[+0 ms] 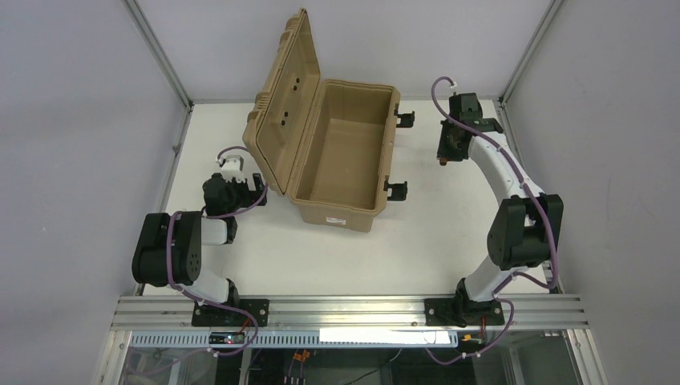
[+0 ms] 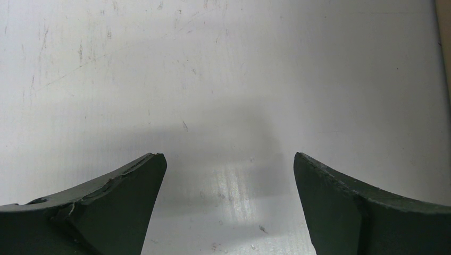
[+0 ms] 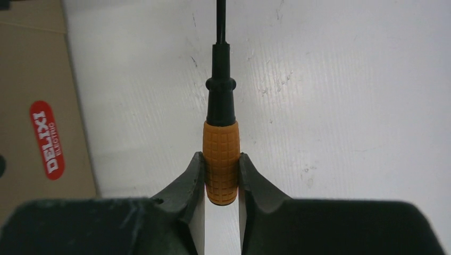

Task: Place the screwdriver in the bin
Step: Pick up the screwdriver from the center of the board, then place the screwdriver in the bin.

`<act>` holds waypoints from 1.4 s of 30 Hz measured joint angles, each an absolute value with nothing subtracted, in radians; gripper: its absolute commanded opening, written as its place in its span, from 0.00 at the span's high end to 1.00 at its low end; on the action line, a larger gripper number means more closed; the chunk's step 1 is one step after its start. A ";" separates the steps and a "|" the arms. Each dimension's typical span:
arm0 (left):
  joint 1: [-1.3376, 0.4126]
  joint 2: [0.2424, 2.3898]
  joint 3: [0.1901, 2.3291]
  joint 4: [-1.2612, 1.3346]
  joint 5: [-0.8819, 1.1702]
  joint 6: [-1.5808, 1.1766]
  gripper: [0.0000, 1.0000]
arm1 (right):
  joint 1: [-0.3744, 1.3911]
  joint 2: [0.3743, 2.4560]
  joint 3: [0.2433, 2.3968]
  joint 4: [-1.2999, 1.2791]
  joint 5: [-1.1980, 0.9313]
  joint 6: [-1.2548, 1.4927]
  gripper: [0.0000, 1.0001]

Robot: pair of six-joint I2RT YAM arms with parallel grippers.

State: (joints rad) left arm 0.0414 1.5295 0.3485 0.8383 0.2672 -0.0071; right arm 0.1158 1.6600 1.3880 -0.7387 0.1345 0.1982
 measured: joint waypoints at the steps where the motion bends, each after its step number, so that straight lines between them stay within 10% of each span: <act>1: 0.041 1.529 0.348 0.838 0.267 -0.007 0.01 | 0.116 1.647 1.408 -0.756 0.137 0.197 1.00; 27: 0.041 1.530 0.349 0.838 0.267 -0.007 0.01 | 0.144 1.520 2.011 -1.188 0.233 0.247 1.00; 42: 0.041 1.529 0.348 0.838 0.267 -0.007 0.01 | 0.535 1.602 2.052 -1.233 0.453 0.451 1.00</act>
